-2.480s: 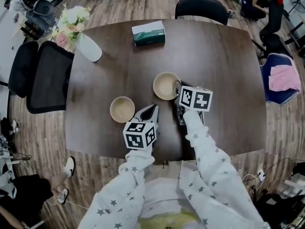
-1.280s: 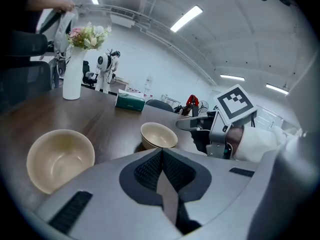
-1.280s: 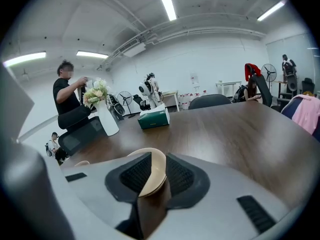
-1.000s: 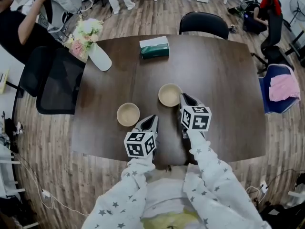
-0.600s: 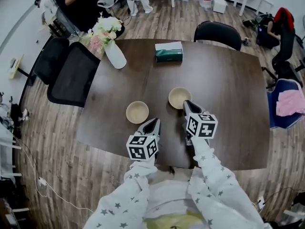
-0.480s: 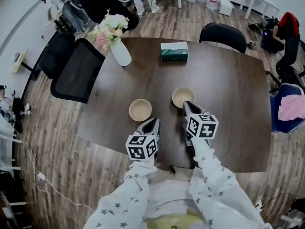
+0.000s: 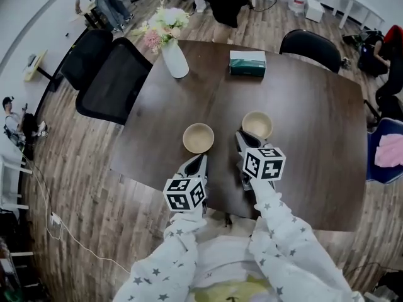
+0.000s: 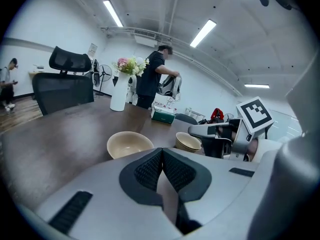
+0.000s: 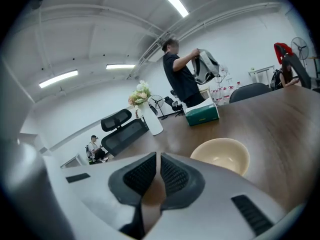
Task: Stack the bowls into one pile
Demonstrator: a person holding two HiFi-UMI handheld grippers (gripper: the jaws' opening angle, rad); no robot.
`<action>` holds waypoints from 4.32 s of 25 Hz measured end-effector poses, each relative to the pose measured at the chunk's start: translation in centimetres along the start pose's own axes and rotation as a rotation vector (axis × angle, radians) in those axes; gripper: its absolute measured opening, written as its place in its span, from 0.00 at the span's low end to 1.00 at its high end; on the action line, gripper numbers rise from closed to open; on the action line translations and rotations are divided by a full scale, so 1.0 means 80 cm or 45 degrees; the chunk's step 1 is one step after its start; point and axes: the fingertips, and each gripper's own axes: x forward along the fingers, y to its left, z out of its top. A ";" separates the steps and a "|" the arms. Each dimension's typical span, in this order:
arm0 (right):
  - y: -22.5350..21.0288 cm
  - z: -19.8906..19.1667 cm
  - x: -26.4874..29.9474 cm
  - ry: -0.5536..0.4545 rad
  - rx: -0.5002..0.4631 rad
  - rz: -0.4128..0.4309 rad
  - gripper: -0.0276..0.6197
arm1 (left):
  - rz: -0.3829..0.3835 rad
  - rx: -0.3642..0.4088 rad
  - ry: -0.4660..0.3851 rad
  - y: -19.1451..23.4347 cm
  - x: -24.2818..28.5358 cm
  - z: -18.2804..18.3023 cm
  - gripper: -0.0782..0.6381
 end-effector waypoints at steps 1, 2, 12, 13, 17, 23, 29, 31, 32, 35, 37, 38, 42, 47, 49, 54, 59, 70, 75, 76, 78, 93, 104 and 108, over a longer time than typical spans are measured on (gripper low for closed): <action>0.008 -0.001 0.006 -0.002 0.006 0.020 0.10 | 0.002 -0.001 0.006 0.006 -0.002 0.000 0.15; 0.015 -0.002 0.012 -0.001 0.017 0.038 0.10 | 0.003 -0.001 0.013 0.012 -0.004 0.000 0.15; 0.047 -0.047 0.079 0.129 0.091 0.058 0.24 | 0.010 -0.019 0.075 0.072 -0.009 -0.003 0.15; 0.048 -0.052 0.086 0.141 0.107 0.052 0.26 | 0.013 -0.025 0.081 0.078 -0.010 -0.004 0.15; 0.052 -0.069 0.108 0.191 0.111 0.025 0.30 | 0.022 -0.047 0.093 0.098 -0.012 -0.004 0.15; 0.047 -0.085 0.132 0.234 0.158 -0.009 0.31 | 0.022 -0.068 0.120 0.119 -0.012 -0.009 0.15; 0.051 -0.091 0.144 0.281 0.125 -0.040 0.24 | 0.012 -0.061 0.140 0.131 -0.009 -0.010 0.15; 0.049 -0.093 0.144 0.295 0.110 -0.068 0.16 | -0.001 -0.050 0.143 0.130 -0.007 -0.009 0.15; 0.047 -0.093 0.144 0.297 0.107 -0.080 0.14 | -0.005 -0.045 0.144 0.130 -0.006 -0.008 0.15; 0.043 -0.093 0.145 0.289 0.133 -0.078 0.12 | -0.014 -0.033 0.149 0.130 -0.002 -0.008 0.15; 0.040 -0.090 0.143 0.275 0.162 -0.079 0.12 | -0.024 -0.029 0.158 0.127 0.000 -0.011 0.15; 0.039 -0.088 0.141 0.265 0.175 -0.081 0.12 | -0.028 -0.029 0.161 0.125 0.000 -0.012 0.15; 0.037 -0.077 0.129 0.220 0.218 -0.078 0.12 | -0.032 -0.019 0.160 0.120 -0.002 -0.012 0.15; 0.035 -0.060 0.113 0.168 0.259 -0.048 0.12 | -0.037 -0.019 0.159 0.104 0.001 -0.014 0.15; 0.031 -0.050 0.103 0.151 0.263 -0.041 0.12 | -0.049 -0.017 0.158 0.091 0.005 -0.013 0.15; 0.019 -0.020 0.079 0.086 0.288 -0.022 0.12 | -0.084 -0.017 0.160 0.061 0.017 -0.012 0.15; -0.004 0.002 0.057 0.030 0.291 -0.053 0.12 | -0.113 -0.010 0.154 0.038 0.028 -0.011 0.15; -0.070 0.030 0.016 -0.088 0.360 -0.189 0.12 | -0.192 0.033 0.174 -0.008 0.058 -0.010 0.15; -0.100 0.037 0.000 -0.127 0.391 -0.247 0.12 | -0.229 0.048 0.194 -0.026 0.072 -0.013 0.15; -0.106 0.038 -0.003 -0.135 0.400 -0.255 0.12 | -0.235 0.052 0.199 -0.029 0.074 -0.013 0.15; -0.120 0.039 -0.010 -0.144 0.415 -0.291 0.12 | -0.247 0.057 0.207 -0.035 0.078 -0.014 0.15; -0.175 0.018 -0.033 -0.084 0.397 -0.528 0.12 | -0.281 0.084 0.248 -0.050 0.096 -0.022 0.15; -0.173 0.012 -0.023 -0.031 0.305 -0.526 0.12 | -0.260 0.086 0.248 -0.042 0.093 -0.021 0.15; -0.172 0.011 -0.020 -0.009 0.262 -0.511 0.12 | -0.252 0.084 0.246 -0.042 0.093 -0.021 0.15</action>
